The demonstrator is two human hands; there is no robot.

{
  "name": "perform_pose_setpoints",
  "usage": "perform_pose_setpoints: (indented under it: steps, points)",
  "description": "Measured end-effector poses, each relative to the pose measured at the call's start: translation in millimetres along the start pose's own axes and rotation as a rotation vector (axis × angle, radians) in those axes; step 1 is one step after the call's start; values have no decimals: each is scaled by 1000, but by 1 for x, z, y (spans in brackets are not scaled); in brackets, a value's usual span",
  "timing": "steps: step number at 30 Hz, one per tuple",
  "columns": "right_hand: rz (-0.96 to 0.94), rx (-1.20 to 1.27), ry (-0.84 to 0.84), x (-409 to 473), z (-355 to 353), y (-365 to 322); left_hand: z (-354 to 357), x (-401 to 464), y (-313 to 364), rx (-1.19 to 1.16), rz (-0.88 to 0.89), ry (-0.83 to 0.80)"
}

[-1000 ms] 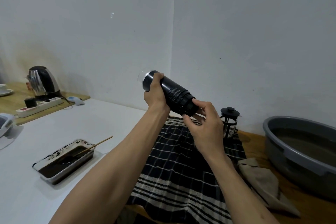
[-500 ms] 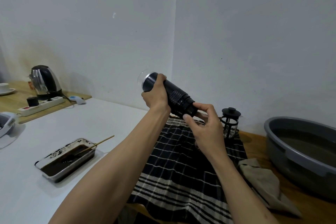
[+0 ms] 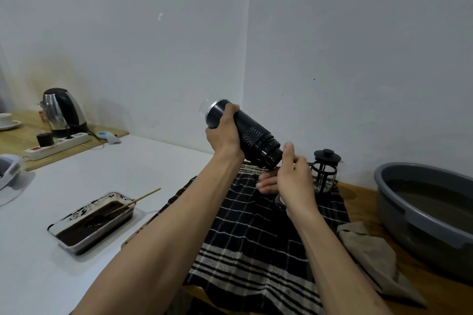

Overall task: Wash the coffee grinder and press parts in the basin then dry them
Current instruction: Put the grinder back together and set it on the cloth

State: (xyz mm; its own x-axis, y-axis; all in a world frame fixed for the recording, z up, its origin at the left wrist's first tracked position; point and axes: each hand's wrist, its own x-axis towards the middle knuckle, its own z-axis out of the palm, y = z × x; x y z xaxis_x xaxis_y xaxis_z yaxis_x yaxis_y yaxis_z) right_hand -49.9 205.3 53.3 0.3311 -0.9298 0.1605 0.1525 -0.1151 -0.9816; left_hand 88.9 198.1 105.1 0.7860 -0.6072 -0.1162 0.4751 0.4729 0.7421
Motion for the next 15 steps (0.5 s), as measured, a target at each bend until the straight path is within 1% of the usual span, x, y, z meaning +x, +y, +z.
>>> perform_pose_setpoints:
  steps: [2, 4, 6, 8, 9, 11, 13, 15]
  points:
    - [-54, -129, 13, 2, -3, -4, -3, -1, -4, -19, -60, 56]
    - [-73, -173, -42, 2, -8, -6, -7, 1, -7, -37, -90, 102]
    - [-125, -254, -112, 2, -13, -2, -8, 1, -7, -45, -90, 115]
    - [-142, -336, -120, 0, -15, 0, -8, 0, -8, -50, -82, 104]
    - [-117, -335, -110, -1, -15, -1, -7, -1, -9, -49, -81, 92]
    - [16, -333, -79, 1, -14, -6, -7, -5, -13, -42, -70, 73]
    - [130, -431, -58, 5, -13, -10, -5, -8, -14, -54, -45, 68]
    - [118, -538, -25, 12, -16, -10, -4, -10, -14, -83, -45, 69]
